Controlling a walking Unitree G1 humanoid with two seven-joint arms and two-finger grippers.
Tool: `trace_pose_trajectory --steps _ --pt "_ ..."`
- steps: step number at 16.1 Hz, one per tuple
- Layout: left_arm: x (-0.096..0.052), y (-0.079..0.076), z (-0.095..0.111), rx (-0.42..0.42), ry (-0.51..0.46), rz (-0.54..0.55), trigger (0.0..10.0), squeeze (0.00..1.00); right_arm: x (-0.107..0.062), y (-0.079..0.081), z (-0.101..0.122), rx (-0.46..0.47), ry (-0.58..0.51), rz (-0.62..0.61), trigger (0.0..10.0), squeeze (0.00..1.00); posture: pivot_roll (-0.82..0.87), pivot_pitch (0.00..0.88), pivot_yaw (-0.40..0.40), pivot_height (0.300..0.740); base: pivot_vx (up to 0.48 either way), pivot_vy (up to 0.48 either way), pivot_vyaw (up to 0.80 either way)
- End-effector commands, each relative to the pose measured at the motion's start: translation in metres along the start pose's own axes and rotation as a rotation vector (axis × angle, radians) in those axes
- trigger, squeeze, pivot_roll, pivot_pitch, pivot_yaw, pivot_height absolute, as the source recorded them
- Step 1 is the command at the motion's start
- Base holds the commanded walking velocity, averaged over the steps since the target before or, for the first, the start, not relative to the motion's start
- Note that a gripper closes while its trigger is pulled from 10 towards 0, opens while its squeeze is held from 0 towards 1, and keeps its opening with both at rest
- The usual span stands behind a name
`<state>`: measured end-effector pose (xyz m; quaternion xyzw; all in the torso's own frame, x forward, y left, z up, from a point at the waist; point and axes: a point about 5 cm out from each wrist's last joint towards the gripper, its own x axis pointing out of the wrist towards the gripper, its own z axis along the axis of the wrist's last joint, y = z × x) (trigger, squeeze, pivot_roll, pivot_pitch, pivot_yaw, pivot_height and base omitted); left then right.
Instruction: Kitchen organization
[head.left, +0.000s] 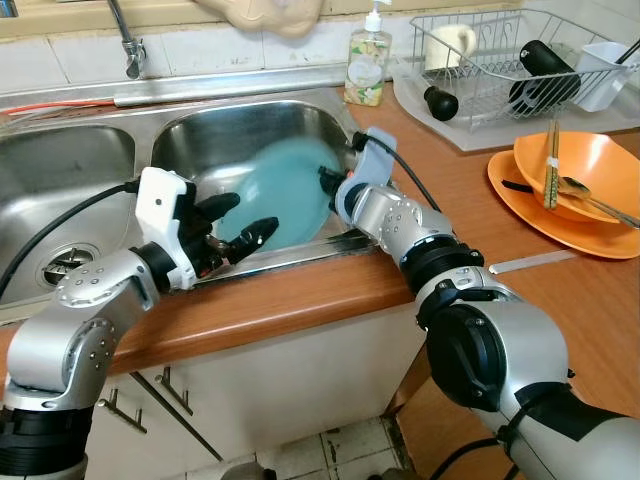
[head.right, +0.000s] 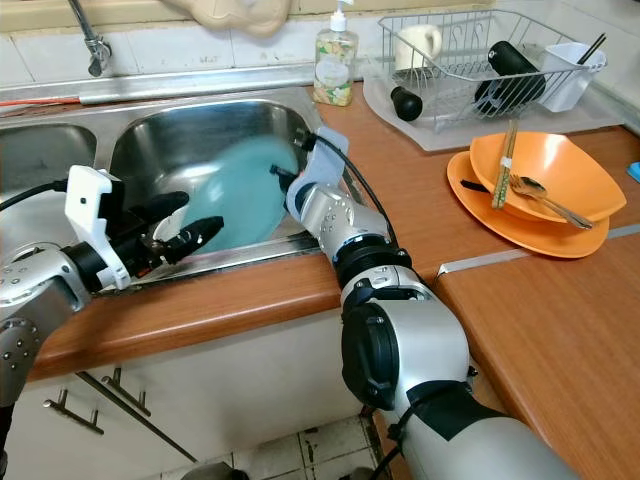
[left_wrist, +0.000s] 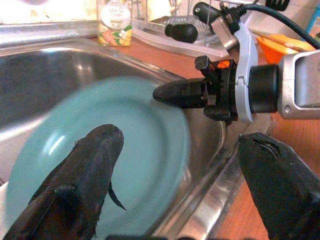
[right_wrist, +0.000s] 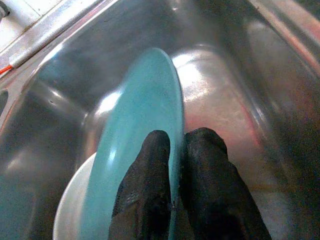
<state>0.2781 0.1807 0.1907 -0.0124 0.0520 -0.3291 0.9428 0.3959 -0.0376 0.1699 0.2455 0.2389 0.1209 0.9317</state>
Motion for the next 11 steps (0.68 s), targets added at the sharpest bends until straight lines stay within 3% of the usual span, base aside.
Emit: trace_pose_trajectory --steps 1,5,6,9,10,11 --pt "0.003 -0.001 0.004 0.017 -0.005 -0.001 10.0 0.0 0.0 -0.005 -0.001 0.02 0.01 -0.007 10.0 1.0 -0.02 0.0 0.012 0.74 0.0 0.0 0.0" --pt "0.006 -0.004 0.003 0.01 -0.012 -0.007 10.0 0.0 -0.003 -0.015 0.012 -0.071 -0.02 0.004 10.0 1.0 -0.04 0.0 0.021 0.74 0.0 0.0 0.0" --pt "0.009 -0.008 0.001 0.002 -0.018 -0.007 10.0 0.0 -0.007 -0.022 0.022 -0.214 -0.08 -0.018 10.0 1.0 -0.05 0.0 0.022 0.74 0.0 0.0 0.0" --pt "0.014 -0.014 -0.003 -0.012 -0.022 -0.009 10.0 0.0 -0.015 -0.033 0.034 -0.306 -0.145 -0.032 10.0 1.0 -0.06 0.0 0.026 0.74 0.0 0.0 0.0" --pt "0.018 -0.017 -0.006 -0.013 -0.021 -0.009 10.0 0.0 -0.021 -0.043 0.041 -0.421 -0.191 -0.069 10.0 1.0 -0.07 0.0 0.032 0.74 0.0 0.0 0.0" --pt "0.021 -0.021 -0.009 -0.007 -0.022 -0.01 10.0 0.0 -0.03 -0.058 0.049 -0.472 -0.226 -0.139 10.0 1.0 -0.07 0.0 0.035 0.74 0.0 0.0 0.0"
